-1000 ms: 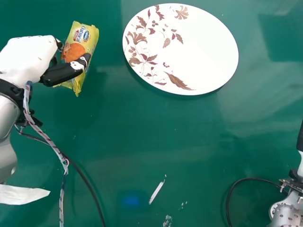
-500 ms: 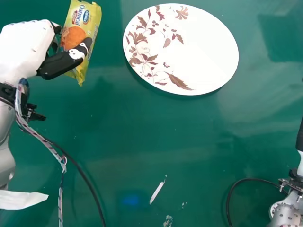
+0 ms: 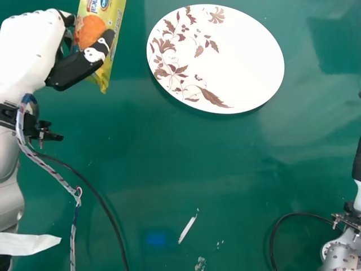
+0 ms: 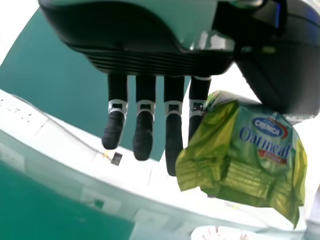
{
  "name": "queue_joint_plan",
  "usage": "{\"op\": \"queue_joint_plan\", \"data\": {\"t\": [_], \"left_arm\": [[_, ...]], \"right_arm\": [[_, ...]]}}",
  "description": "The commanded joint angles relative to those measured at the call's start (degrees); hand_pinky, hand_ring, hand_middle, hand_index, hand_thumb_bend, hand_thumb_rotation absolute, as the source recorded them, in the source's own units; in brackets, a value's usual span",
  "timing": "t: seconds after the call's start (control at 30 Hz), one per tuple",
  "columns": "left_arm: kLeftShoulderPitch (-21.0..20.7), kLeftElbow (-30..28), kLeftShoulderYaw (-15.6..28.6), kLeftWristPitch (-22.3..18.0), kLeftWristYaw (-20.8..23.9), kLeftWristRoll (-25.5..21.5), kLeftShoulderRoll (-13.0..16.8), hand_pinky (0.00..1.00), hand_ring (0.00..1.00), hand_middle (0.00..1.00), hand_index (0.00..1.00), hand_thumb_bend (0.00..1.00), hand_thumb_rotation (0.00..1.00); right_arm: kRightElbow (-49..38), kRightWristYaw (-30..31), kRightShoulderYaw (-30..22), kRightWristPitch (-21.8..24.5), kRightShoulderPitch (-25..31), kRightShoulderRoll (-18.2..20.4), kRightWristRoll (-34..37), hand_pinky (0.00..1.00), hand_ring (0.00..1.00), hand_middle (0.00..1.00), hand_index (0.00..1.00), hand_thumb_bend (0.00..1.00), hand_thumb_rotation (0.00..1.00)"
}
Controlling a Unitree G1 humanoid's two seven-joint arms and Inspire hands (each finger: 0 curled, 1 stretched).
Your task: Pick up biscuit and place it in the plate
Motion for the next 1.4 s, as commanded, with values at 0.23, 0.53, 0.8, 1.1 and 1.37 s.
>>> {"op": "queue_joint_plan", "data": {"t": [0.23, 0.53, 0.8, 1.1, 1.37], "left_arm": [[-0.47, 0.45, -0.39, -2.59, 4.01, -3.35, -2.55, 0.21, 0.22, 0.31, 0.48, 0.51, 0.14], [-3.80, 4.13, -2.74, -5.52, 6.46, -4.82, -3.37, 0.21, 0.22, 0.31, 0.48, 0.51, 0.14], [-8.26, 9.25, -5.00, -8.72, 7.65, -7.01, -3.50, 0.20, 0.22, 0.31, 0.48, 0.51, 0.14], [-17.69, 16.29, -11.32, -9.96, 4.84, -4.20, -2.62, 0.20, 0.22, 0.30, 0.48, 0.51, 0.14], [-24.07, 21.13, -12.98, -11.00, 3.00, -5.60, -2.11, 0.20, 0.22, 0.31, 0.48, 0.51, 0.14]], "right_arm": [[8.33, 0.16, 1.12, -0.98, 0.60, 4.87, -0.46, 0.71, 0.68, 0.64, 0.80, 0.86, 0.35], [8.32, -0.45, 0.94, -1.60, 0.53, 5.00, -1.48, 0.64, 0.64, 0.62, 0.80, 0.85, 0.40], [7.48, -0.65, 1.31, -1.19, 0.74, 5.27, -1.59, 0.60, 0.61, 0.61, 0.80, 0.86, 0.41], [7.43, -0.60, 1.31, -1.01, 0.69, 5.23, -1.77, 0.67, 0.66, 0.60, 0.80, 0.87, 0.46], [7.43, -0.43, 1.38, -0.62, 0.74, 4.96, -1.82, 0.60, 0.62, 0.60, 0.78, 0.87, 0.39]]}}
